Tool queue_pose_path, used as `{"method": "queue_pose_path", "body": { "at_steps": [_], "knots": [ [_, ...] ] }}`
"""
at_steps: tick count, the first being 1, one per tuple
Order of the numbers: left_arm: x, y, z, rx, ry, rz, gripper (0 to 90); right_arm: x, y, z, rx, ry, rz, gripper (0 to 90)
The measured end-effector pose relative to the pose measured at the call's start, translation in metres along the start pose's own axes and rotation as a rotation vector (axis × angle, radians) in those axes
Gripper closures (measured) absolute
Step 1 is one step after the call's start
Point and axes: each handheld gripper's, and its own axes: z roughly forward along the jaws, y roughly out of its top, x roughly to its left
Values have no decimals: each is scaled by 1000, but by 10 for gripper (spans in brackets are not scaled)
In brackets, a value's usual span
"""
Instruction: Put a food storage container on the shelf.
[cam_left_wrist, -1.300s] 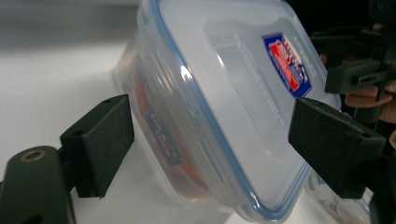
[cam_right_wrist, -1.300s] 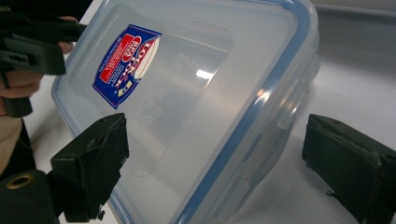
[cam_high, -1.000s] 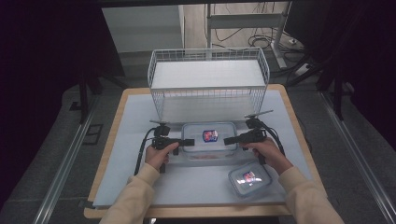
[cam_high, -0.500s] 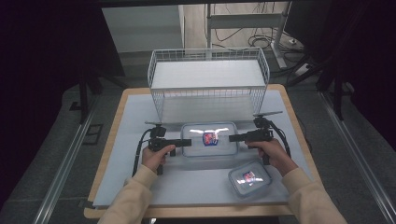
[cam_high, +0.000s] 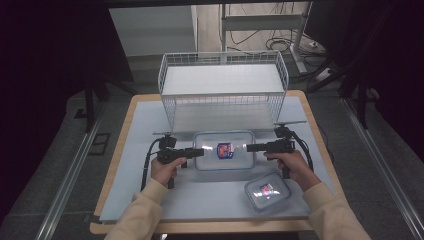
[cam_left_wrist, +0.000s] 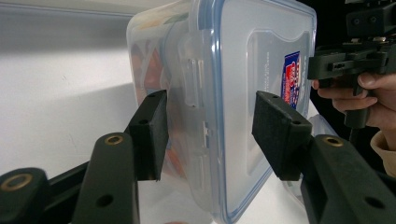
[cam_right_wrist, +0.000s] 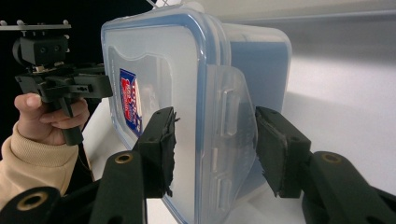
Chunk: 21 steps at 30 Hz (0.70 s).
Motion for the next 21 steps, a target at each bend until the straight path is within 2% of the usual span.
{"method": "queue_pose_path", "body": {
  "at_steps": [5, 9, 21],
  "knots": [
    [-3, 2, -4, -11, -6, 16, 481, 4, 0, -3, -12, 3, -13, 498],
    [-9, 5, -8, -24, -3, 30, 482, 10, 2, -8, -33, -1, -50, 499],
    [-21, 17, -18, -43, -6, 67, 489, 22, 9, -18, -69, 4, -91, 499]
  ]
}}
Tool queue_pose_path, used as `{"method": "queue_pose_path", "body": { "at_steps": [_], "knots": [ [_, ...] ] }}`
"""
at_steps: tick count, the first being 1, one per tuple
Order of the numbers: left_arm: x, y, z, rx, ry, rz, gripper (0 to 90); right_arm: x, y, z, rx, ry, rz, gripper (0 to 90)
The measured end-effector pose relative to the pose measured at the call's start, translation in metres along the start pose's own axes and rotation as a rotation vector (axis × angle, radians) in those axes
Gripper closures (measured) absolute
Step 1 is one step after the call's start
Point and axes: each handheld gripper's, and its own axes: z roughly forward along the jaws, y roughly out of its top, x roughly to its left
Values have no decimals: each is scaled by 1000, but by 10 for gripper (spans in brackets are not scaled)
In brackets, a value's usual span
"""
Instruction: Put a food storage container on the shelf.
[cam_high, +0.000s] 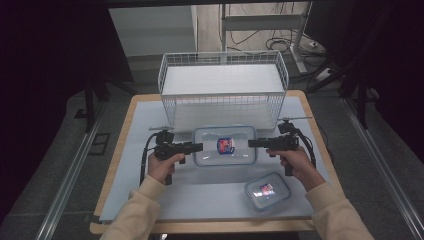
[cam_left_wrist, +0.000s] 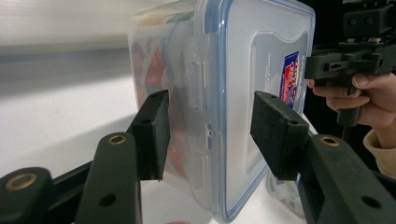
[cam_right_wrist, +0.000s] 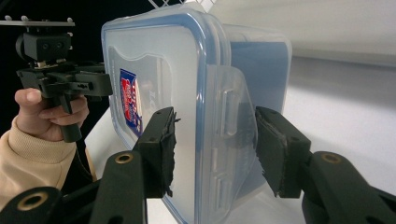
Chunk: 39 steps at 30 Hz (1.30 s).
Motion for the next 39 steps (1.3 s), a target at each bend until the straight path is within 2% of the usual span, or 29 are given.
{"method": "queue_pose_path", "body": {
  "at_steps": [19, 28, 39],
  "knots": [
    [-24, 36, -18, -42, 5, 68, 489, 26, 29, -21, -63, -1, -71, 503],
    [-29, 46, -23, -61, 0, 74, 488, 35, 40, -27, -83, -2, -89, 505],
    [-36, 61, -30, -75, -5, 100, 488, 46, 56, -36, -104, -5, -119, 508]
  ]
}}
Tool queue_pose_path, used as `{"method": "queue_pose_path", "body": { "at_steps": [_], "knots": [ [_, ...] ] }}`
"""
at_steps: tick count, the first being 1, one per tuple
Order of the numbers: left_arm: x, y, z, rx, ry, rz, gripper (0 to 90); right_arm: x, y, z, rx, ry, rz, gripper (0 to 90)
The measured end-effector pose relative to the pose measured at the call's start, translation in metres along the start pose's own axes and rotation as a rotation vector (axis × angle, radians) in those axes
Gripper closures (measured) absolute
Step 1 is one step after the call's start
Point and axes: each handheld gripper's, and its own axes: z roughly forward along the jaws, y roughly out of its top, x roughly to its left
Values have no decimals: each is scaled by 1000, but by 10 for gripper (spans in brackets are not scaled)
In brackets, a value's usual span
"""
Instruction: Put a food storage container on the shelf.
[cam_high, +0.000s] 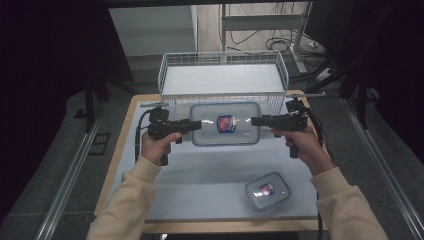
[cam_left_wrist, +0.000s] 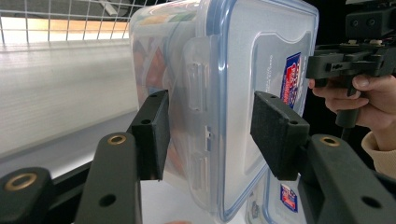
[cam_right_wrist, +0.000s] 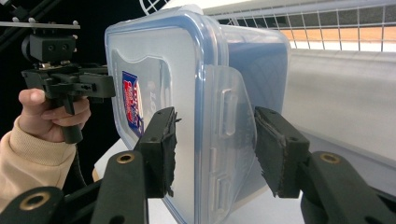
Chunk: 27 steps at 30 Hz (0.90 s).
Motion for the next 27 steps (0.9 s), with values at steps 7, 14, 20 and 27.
{"method": "queue_pose_path", "body": {
  "at_steps": [7, 14, 20, 27],
  "knots": [
    [-2, 10, -3, -12, -5, 10, 488, 4, 8, -2, -17, -3, -18, 507],
    [-3, 20, -5, -28, -11, 19, 489, 8, 20, -5, -24, -9, -36, 507],
    [-4, 30, -9, -47, -13, 36, 491, 12, 32, -5, -46, -6, -55, 507],
    [-2, 42, -13, -53, -12, 52, 493, 13, 40, -4, -58, -1, -61, 508]
  ]
}}
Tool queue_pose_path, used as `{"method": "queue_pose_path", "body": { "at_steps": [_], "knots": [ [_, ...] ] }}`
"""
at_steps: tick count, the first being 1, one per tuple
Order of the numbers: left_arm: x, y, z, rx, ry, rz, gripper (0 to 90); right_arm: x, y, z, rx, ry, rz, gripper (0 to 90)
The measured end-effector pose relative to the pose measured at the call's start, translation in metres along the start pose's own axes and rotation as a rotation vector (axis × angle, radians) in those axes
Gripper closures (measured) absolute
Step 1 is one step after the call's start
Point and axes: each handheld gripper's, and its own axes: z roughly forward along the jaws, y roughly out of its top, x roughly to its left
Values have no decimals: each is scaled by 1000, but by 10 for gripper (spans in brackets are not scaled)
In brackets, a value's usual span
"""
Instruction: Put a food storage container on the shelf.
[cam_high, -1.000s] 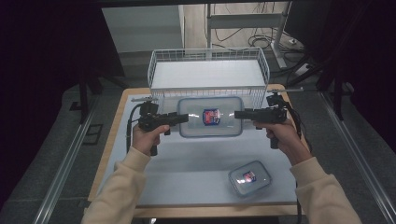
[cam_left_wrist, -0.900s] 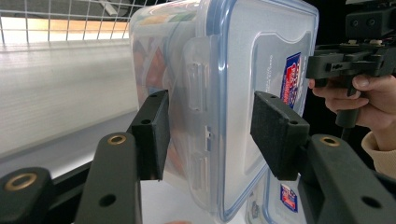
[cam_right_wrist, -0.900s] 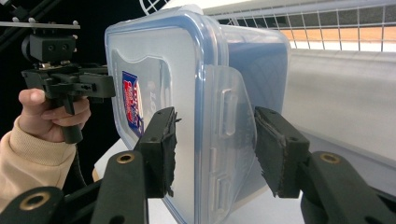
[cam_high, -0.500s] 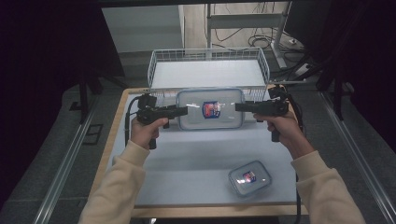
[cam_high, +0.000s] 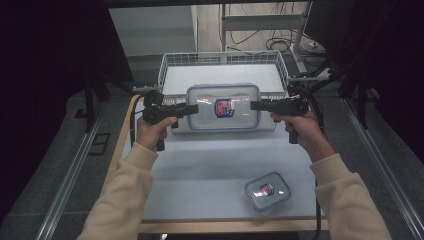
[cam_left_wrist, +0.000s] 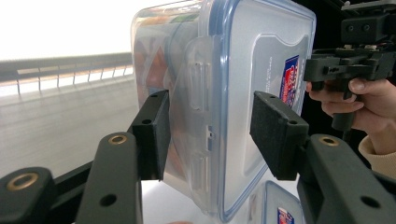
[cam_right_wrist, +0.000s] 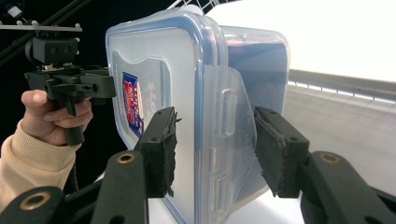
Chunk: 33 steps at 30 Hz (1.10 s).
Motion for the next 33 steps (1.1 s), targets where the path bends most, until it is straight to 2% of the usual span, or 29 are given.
{"method": "queue_pose_path", "body": {
  "at_steps": [7, 19, 23, 33],
  "knots": [
    [4, 13, 2, 5, 3, 10, 494, -4, 8, 4, -13, 4, 0, 508],
    [4, 24, 2, -13, 7, 23, 495, -6, 19, 4, -23, 8, 1, 507],
    [2, 31, 3, -14, 10, 27, 495, -7, 23, 3, -31, 11, 0, 507],
    [6, 50, 6, -3, 5, 27, 494, -9, 41, 2, -30, 1, -8, 507]
  ]
}}
